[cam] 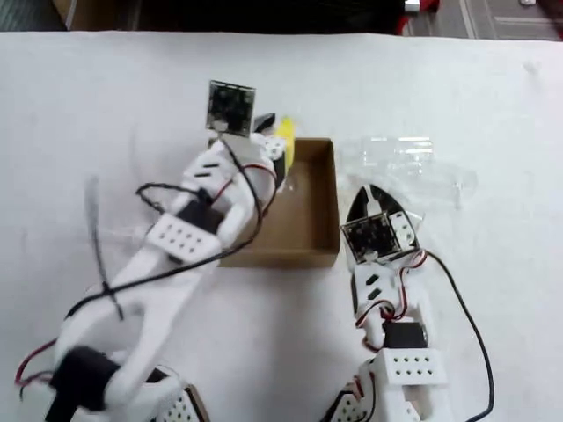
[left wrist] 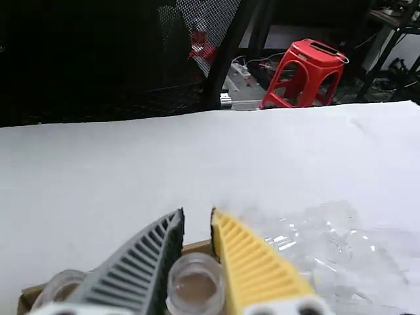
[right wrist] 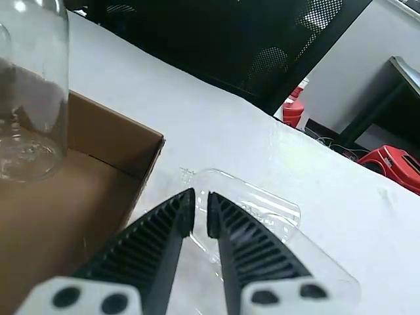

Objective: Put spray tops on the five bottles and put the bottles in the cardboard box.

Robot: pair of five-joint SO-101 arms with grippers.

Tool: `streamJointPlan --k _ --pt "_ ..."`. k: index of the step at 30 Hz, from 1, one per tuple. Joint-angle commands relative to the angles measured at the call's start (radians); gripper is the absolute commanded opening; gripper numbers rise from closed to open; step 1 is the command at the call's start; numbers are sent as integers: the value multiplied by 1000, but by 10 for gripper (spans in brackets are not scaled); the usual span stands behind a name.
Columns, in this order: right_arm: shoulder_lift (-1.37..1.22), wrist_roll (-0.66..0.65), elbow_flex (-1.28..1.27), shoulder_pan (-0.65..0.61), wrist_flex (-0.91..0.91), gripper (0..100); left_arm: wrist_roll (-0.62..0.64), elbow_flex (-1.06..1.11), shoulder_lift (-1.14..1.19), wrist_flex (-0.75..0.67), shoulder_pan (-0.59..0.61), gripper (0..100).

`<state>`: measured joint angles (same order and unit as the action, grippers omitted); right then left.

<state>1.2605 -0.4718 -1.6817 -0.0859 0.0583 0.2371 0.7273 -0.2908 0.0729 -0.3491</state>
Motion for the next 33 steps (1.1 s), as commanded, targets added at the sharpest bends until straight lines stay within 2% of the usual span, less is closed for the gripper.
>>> streamJointPlan --k 1,8,14,33 --pt "-7 0 -9 1 19 22 -72 -69 104 -169 13 24" --pt "-7 -3 -9 -5 19 22 -143 -86 271 -339 13 24" --pt "-7 -3 -9 -5 19 22 -183 -146 371 -345 28 24" --pt "-7 -2 -9 -5 19 24 -186 -149 380 -342 59 24"
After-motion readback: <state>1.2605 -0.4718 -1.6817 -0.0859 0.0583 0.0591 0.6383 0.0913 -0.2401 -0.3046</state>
